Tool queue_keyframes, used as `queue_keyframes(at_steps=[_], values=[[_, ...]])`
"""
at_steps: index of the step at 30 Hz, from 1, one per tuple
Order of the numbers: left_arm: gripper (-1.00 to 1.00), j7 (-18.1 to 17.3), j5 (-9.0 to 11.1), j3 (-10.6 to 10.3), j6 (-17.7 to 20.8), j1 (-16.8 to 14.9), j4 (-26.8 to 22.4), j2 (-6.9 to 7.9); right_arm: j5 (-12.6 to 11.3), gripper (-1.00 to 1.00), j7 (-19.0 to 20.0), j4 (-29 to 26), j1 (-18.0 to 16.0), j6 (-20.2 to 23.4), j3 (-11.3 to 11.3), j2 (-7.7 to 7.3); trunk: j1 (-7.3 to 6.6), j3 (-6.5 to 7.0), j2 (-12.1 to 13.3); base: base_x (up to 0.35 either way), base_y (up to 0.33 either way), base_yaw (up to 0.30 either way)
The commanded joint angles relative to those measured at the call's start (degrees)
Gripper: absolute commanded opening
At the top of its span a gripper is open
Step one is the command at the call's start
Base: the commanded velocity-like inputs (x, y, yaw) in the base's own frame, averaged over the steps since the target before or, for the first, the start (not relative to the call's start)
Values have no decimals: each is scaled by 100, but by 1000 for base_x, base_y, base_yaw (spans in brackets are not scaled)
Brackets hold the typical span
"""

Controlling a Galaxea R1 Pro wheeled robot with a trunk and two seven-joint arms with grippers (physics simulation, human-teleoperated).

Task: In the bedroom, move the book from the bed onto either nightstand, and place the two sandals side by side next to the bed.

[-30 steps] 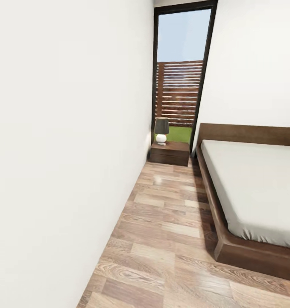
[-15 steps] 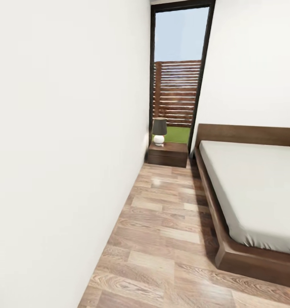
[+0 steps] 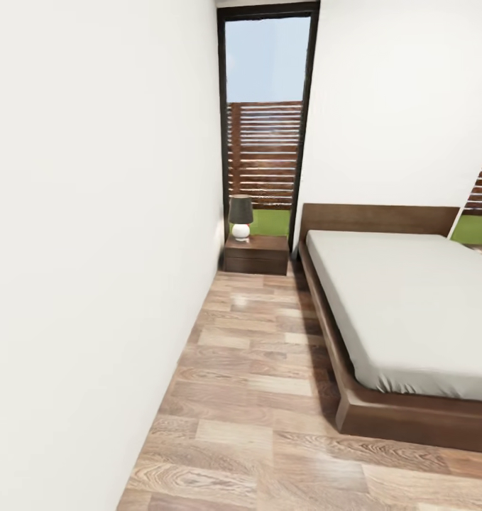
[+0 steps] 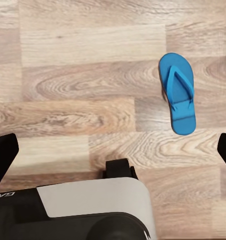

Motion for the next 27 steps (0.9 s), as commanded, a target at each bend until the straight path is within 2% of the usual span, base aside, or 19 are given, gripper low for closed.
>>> queue_keyframes(at_steps=[1,6,18,27], values=[[100,2,8,1,-18,-2,3,-1,-4,100,9,-2,-1,-12,-14,2,0,-5,-3,5,0,-203],[100,2,8,1,-16,-2,3,-1,-4,100,9,-2,-1,-11,-8,2,0,-5,-3,136,0,-145],[100,2,8,1,-15,-2,3,-1,-4,100,9,-2,-1,-11,-13,2,0,-5,-3,291,0,-18],[100,2,8,1,-17,-2,3,-1,-4,100,9,-2,-1,-12,-5,2,0,-5,-3,41,0,-115]])
